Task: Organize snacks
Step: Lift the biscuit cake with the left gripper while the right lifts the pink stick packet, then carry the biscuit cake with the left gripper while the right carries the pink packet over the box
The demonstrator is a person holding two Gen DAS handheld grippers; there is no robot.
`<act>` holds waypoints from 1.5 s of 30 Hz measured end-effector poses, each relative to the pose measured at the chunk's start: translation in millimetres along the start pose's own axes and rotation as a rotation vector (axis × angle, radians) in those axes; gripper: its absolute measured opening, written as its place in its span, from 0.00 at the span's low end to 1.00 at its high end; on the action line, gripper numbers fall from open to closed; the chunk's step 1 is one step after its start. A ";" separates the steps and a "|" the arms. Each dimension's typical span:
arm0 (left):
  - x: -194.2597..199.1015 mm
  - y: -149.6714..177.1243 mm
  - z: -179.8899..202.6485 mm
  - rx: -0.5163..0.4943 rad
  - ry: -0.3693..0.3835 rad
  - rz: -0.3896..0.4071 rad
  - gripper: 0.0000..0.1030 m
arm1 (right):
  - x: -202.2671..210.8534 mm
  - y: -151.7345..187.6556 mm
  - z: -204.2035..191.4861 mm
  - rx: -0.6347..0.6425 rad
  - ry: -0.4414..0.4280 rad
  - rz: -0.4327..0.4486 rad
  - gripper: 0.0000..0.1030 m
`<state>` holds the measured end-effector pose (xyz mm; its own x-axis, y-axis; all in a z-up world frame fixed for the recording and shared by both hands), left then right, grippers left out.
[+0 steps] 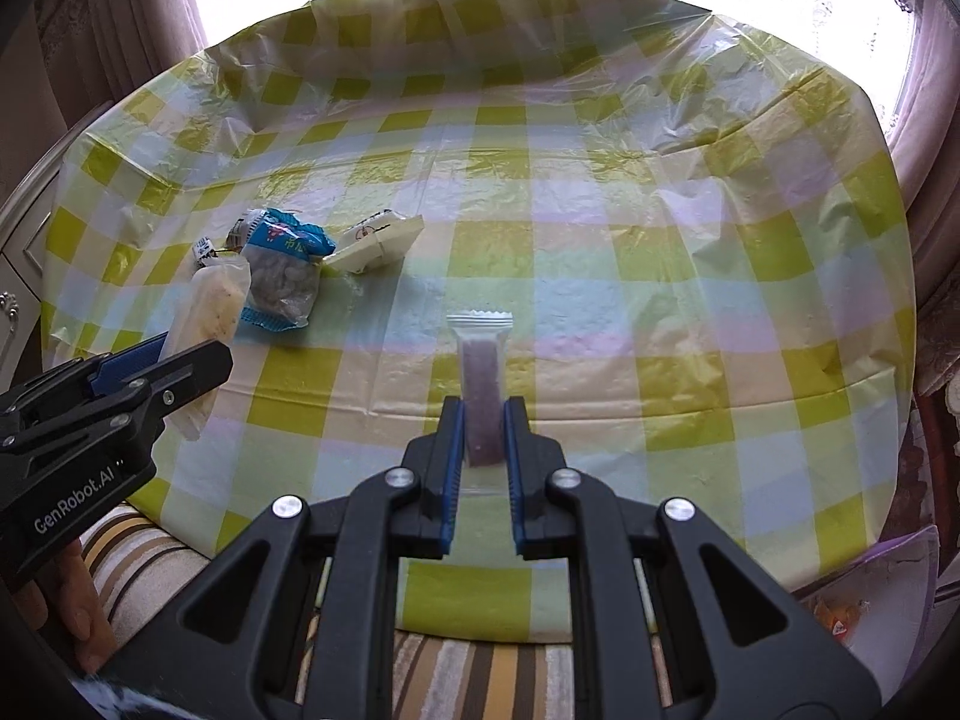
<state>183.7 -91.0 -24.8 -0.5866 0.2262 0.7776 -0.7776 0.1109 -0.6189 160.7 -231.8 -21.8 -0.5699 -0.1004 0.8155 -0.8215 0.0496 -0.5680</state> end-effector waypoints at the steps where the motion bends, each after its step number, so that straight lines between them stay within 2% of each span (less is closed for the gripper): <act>1: 0.2 0.5 4.0 -0.005 0.005 -0.003 0.36 | 2.1 1.4 3.8 -0.006 0.002 0.002 0.16; 15: 0.0 8.1 76.2 -0.113 0.113 -0.053 0.36 | 34.2 24.4 56.8 -0.078 0.037 0.021 0.16; 23: -0.5 17.9 130.3 -0.212 0.192 -0.089 0.36 | 56.5 48.5 107.1 -0.139 0.108 0.017 0.16; 37: -0.1 40.4 218.8 -0.357 0.374 -0.180 0.36 | 93.5 88.0 195.6 -0.249 0.250 -0.001 0.16; 45: 1.0 57.9 260.1 -0.421 0.474 -0.242 0.36 | 101.5 103.8 228.0 -0.299 0.308 -0.022 0.16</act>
<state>79.2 -336.0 -31.0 -0.1696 0.5370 0.8263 -0.6635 0.5577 -0.4986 21.3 -463.5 -23.3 -0.4931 0.1945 0.8479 -0.7763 0.3416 -0.5298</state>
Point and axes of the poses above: each gripper's, at about its wrist camera, not at the fingertips, and x roughly against the way its jaws point, z to its right, y to its underside, the point moved 5 cm from there along -x, roughly the way its jaws point, and after that the axes turned 6 degrees about -x, right-handed, at the moved point
